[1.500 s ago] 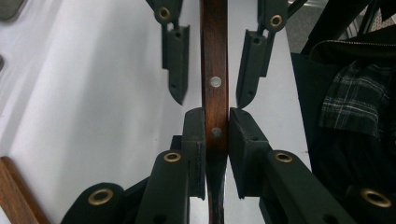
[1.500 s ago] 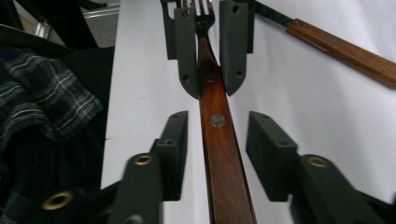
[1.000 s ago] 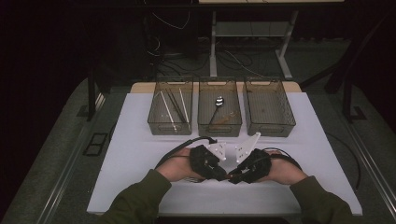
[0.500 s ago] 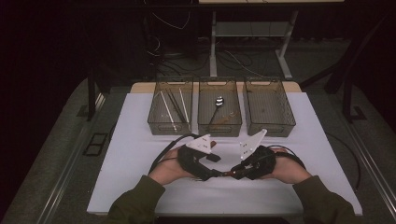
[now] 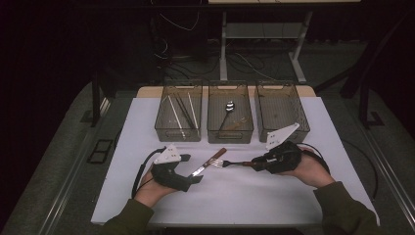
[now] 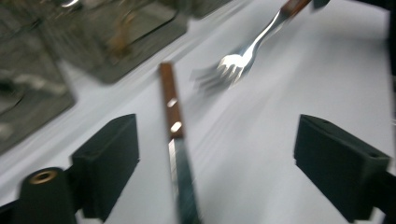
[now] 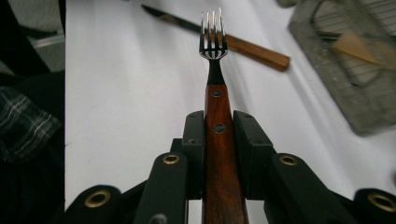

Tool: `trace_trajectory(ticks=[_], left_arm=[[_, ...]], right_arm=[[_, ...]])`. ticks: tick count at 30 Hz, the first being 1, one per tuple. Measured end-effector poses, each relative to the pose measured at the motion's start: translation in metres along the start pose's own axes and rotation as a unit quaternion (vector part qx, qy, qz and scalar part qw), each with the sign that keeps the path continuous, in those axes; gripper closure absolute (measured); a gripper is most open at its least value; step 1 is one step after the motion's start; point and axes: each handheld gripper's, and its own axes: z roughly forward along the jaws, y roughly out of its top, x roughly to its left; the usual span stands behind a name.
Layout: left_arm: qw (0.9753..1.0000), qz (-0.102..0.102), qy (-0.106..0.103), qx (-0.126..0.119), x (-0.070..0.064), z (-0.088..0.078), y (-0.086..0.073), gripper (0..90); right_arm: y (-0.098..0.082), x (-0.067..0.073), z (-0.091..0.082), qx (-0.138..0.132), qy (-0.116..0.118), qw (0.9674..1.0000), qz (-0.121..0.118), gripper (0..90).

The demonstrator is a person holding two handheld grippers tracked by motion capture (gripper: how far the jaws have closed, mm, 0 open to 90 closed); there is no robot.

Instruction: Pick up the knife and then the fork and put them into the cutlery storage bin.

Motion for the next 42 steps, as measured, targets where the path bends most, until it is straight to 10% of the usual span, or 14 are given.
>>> trace_trajectory(ticks=[9,17,32,42], left_arm=[[0.9998,-0.005,0.021,0.002,-0.004,-0.003,-0.015,0.0],[0.9996,-0.011,0.028,0.002,-0.001,-0.002,-0.017,0.0],[0.9996,-0.008,0.024,0.013,-0.002,0.001,-0.018,0.0],[0.9997,-0.007,0.021,0.012,-0.003,0.001,-0.018,0.0]], right_arm=[[-0.005,-0.019,-0.027,-0.045,-0.038,0.9966,0.057,75.7],[-0.01,-0.048,-0.061,-0.095,-0.091,0.9861,0.102,75.7],[-0.025,-0.108,-0.099,-0.108,-0.224,0.9475,0.201,75.7],[-0.026,-0.135,-0.087,-0.092,-0.251,0.9329,0.241,75.7]])
